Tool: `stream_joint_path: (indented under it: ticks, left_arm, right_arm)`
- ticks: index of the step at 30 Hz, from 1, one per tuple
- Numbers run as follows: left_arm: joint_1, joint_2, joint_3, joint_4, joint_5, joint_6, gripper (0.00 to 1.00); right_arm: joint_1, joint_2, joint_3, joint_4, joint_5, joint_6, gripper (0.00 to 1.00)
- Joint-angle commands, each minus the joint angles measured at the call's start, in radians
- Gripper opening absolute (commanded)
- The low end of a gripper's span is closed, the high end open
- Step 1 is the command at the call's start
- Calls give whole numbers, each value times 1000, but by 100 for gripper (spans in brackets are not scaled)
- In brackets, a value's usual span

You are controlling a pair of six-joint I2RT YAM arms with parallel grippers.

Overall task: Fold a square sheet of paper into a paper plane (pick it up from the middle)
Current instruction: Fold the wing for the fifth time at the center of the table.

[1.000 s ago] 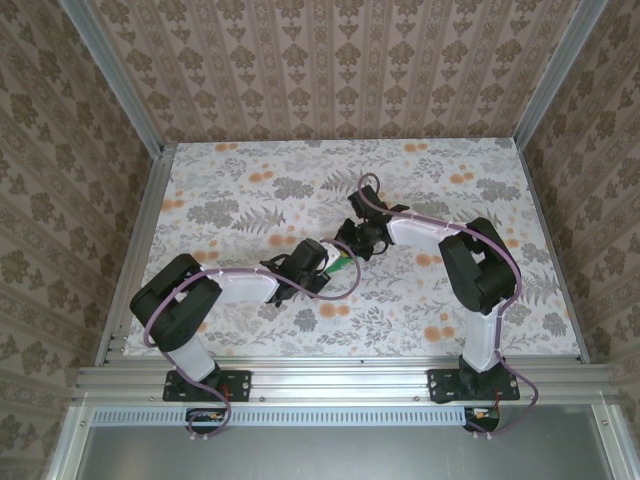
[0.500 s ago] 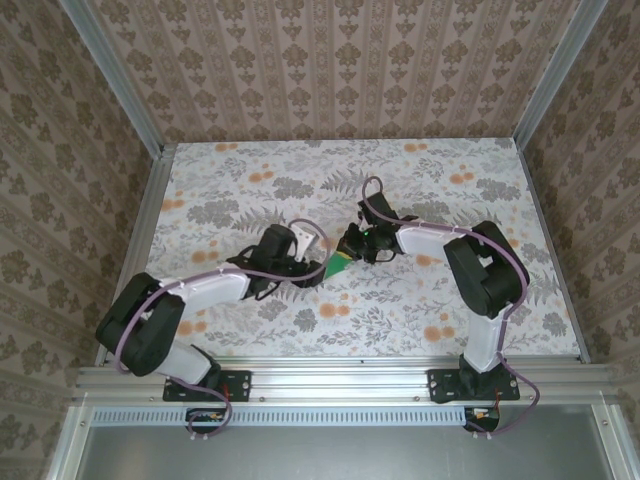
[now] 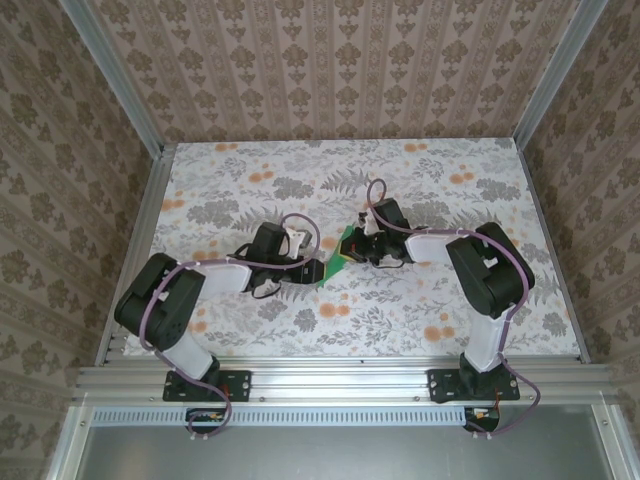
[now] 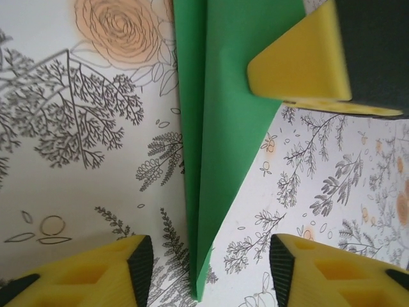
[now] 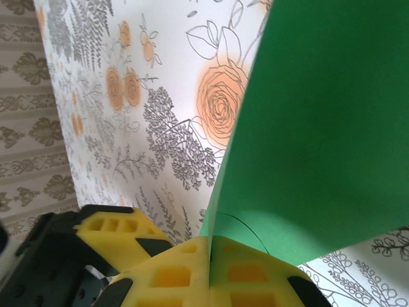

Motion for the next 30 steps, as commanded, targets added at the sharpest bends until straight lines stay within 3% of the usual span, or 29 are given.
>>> stream_joint_path:
  ticks: [1, 6, 10, 22, 30]
  left_arm:
    - [6, 30, 26, 49, 51, -36, 47]
    - [25, 70, 43, 99, 66, -91, 38]
    - [37, 96, 55, 145, 139, -122, 43]
    - [35, 132, 111, 72, 118, -112, 39]
    - [10, 141, 149, -35, 105, -39, 40]
  right_arm:
    - [-7, 12, -13, 81, -57, -21, 4]
    - [-22, 27, -19, 59, -60, -58, 3]
    - [-33, 49, -23, 42, -67, -88, 4]
    - [-56, 85, -14, -6, -47, -155, 5]
    - [-70, 91, -51, 66, -66, -143, 6]
